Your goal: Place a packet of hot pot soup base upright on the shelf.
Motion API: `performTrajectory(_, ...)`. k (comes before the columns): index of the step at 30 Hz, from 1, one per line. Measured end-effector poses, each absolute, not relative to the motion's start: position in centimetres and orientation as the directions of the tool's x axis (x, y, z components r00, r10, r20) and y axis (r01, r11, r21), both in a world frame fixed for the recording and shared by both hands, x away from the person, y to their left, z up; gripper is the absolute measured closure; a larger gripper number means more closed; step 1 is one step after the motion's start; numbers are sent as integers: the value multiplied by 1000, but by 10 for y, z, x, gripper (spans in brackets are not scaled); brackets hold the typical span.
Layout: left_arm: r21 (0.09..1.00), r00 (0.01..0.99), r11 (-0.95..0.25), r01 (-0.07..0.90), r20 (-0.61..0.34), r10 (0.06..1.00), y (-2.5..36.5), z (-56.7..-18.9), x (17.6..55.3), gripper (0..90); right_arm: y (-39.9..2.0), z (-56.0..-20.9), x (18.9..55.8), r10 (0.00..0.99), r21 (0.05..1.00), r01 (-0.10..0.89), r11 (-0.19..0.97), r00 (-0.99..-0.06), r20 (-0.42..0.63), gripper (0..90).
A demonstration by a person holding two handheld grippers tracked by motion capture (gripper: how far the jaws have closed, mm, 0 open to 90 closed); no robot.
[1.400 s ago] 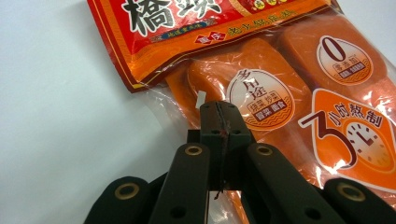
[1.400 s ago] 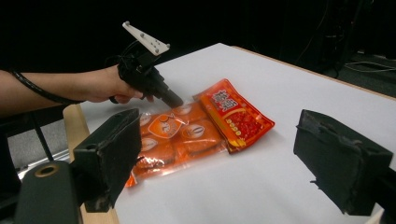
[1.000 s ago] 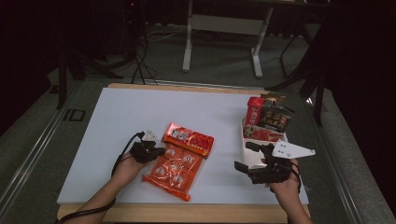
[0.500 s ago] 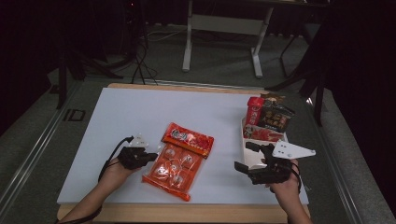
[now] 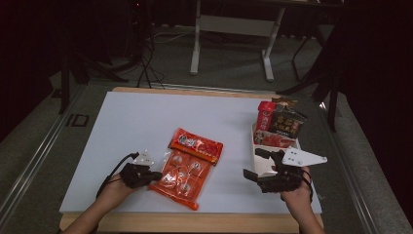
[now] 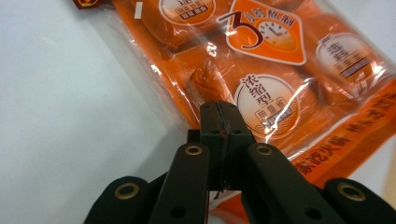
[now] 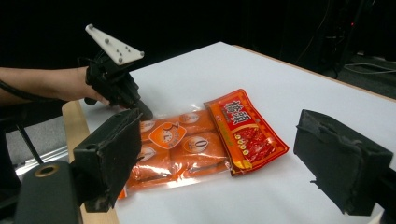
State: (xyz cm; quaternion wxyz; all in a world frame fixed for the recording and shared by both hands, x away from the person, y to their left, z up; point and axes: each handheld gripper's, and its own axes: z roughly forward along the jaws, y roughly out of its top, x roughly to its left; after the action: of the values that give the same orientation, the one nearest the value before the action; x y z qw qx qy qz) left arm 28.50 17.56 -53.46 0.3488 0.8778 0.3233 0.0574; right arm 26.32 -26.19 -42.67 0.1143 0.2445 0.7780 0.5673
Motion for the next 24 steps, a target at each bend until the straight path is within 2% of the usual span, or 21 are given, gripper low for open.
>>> performTrajectory(8, 662, 789, -530, 530, -155, 595, 170, -535, 283, 899, -264, -429, 266, 491, 945, 254, 204, -862, 125, 148)
performTrajectory(15, 675, 794, -507, 536, -198, 575, 157, -538, 281, 898, -259, -430, 266, 494, 941, 222, 254, -866, 71, 148)
performTrajectory(24, 682, 802, -495, 539, -235, 550, 143, -538, 282, 897, -260, -430, 267, 502, 946, 213, 246, -862, 64, 171)
